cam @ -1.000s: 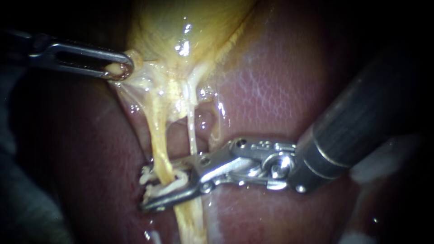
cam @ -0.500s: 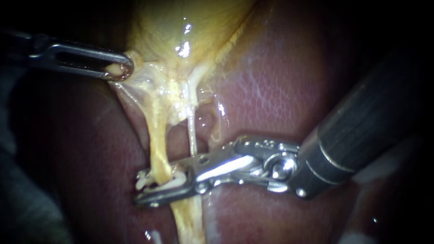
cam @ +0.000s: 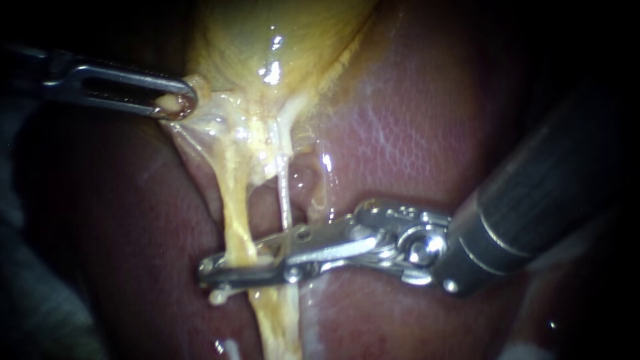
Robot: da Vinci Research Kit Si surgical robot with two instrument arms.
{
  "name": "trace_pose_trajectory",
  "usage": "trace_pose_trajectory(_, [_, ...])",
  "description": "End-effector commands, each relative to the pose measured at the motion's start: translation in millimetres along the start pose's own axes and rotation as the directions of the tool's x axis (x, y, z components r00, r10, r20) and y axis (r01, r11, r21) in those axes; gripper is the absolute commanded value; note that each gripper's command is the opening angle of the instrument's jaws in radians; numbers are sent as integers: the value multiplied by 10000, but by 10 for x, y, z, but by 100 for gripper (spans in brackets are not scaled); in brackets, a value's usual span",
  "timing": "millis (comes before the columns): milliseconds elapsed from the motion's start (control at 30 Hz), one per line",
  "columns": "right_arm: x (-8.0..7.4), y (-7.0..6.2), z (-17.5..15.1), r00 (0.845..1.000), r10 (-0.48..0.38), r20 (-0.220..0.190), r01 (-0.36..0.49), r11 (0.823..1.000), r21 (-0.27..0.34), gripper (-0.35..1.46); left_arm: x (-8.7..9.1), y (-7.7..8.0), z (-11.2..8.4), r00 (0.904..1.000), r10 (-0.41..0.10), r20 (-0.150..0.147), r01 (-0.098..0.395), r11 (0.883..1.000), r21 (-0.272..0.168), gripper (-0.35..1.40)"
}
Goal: Clipping second clip left tube
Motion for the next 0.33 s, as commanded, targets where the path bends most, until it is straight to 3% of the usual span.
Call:
trace_pose_trajectory(33, [-1,0,0,10000,-10,14,10,10000,-1,-35,0,0,0,10000,0,2,0,10000,1,-35])
trace_pose_trajectory(333, [-5,3,3,10000,-43,37,43,10000,-4,-35,0,0,0,10000,-2,0,2,10000,3,-35])
